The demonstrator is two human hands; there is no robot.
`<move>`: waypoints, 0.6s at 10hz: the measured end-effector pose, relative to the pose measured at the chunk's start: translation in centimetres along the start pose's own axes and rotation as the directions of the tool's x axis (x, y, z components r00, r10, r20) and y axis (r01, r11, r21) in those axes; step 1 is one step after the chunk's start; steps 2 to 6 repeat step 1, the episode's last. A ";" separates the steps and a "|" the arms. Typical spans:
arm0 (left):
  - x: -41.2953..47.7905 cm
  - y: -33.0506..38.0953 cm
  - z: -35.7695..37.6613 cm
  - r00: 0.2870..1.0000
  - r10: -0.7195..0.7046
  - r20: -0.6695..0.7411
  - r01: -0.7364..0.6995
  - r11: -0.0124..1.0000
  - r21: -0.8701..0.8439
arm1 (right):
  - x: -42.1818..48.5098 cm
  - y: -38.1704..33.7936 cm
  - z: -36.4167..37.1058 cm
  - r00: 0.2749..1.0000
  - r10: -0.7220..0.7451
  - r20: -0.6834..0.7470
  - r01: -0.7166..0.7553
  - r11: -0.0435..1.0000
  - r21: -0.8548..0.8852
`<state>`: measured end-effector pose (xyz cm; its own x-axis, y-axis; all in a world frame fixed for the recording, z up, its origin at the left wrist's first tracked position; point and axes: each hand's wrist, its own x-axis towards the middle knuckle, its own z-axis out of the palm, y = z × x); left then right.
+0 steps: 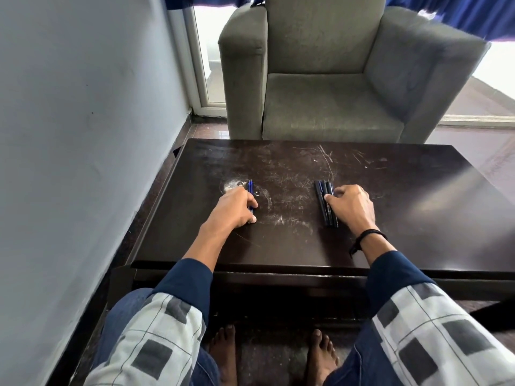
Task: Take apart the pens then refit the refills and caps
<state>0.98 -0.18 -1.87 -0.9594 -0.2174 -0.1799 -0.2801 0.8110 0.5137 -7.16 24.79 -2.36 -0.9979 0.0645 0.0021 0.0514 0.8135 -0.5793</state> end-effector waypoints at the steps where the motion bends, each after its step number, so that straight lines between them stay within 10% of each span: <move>1: 0.0 0.1 -0.2 1.000 -0.023 -0.004 0.023 0.999 -0.028 | 0.0 -0.3 0.4 0.998 -0.015 -0.059 0.016 1.000 0.010; 6: 0.0 0.1 -0.2 1.000 -0.023 -0.004 0.023 0.999 -0.028 | 0.0 -0.3 0.4 0.998 -0.015 -0.059 0.016 1.000 0.010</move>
